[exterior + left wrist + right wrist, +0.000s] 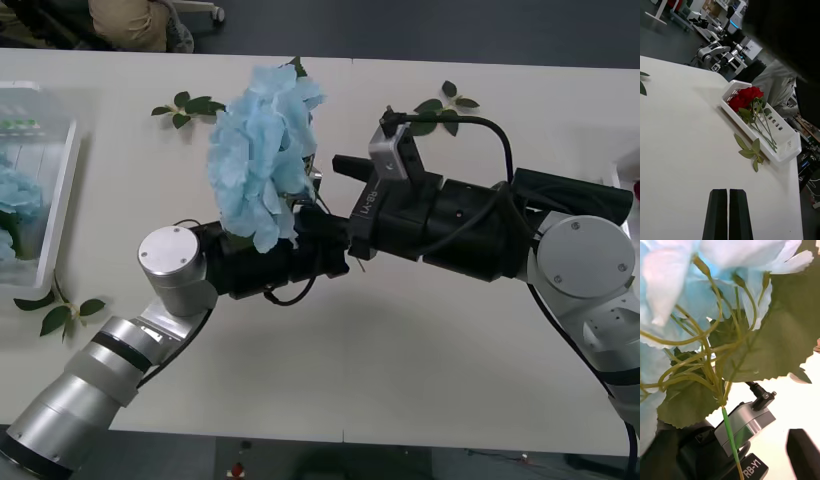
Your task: Put the red flowers into the right box and the blue flowers into the left box
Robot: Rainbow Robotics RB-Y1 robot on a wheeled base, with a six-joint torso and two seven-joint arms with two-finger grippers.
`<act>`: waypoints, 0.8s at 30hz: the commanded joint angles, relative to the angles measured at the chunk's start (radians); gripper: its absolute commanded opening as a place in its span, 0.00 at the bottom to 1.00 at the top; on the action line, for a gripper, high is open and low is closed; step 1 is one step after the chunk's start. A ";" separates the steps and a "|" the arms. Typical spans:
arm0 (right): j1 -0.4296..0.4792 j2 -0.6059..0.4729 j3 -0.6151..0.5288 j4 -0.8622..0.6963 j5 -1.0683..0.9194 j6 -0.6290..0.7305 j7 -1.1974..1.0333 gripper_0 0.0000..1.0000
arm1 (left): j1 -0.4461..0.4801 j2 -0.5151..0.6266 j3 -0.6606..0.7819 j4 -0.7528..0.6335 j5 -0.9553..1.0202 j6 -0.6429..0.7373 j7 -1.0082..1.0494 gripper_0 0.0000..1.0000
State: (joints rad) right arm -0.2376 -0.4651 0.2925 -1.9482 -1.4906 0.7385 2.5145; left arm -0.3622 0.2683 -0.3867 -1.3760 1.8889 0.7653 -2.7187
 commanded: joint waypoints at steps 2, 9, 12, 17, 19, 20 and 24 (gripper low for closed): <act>-0.019 -0.038 -0.027 -0.031 -0.010 -0.001 0.040 0.99 | 0.016 0.114 -0.001 -0.005 0.009 -0.003 0.013 0.00; -0.019 -0.130 -0.044 -0.031 -0.082 0.001 0.063 0.99 | 0.106 0.525 -0.001 -0.094 0.173 0.032 0.013 0.00; -0.019 -0.195 -0.044 -0.031 -0.122 0.001 0.078 0.98 | 0.132 0.701 -0.001 -0.124 0.306 0.054 0.013 0.00; -0.009 -0.297 -0.046 -0.020 -0.238 0.033 0.191 0.99 | 0.149 0.977 0.084 -0.063 0.432 0.183 0.013 0.00; -0.008 -0.299 -0.050 0.003 -0.272 0.076 0.191 0.98 | 0.146 1.033 0.129 0.005 0.418 0.220 0.013 0.00; -0.008 -0.296 -0.056 0.017 -0.283 0.104 0.191 0.98 | 0.137 1.051 0.147 0.045 0.398 0.236 0.013 0.00; -0.009 -0.267 -0.093 0.074 -0.292 0.245 0.191 0.99 | 0.054 1.094 0.180 0.212 0.243 0.296 0.013 0.00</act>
State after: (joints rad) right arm -0.2378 -0.7601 0.2361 -1.8933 -1.7727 0.9443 2.7047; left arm -0.2312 1.3422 -0.1894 -1.2416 2.1858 1.0377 -2.7187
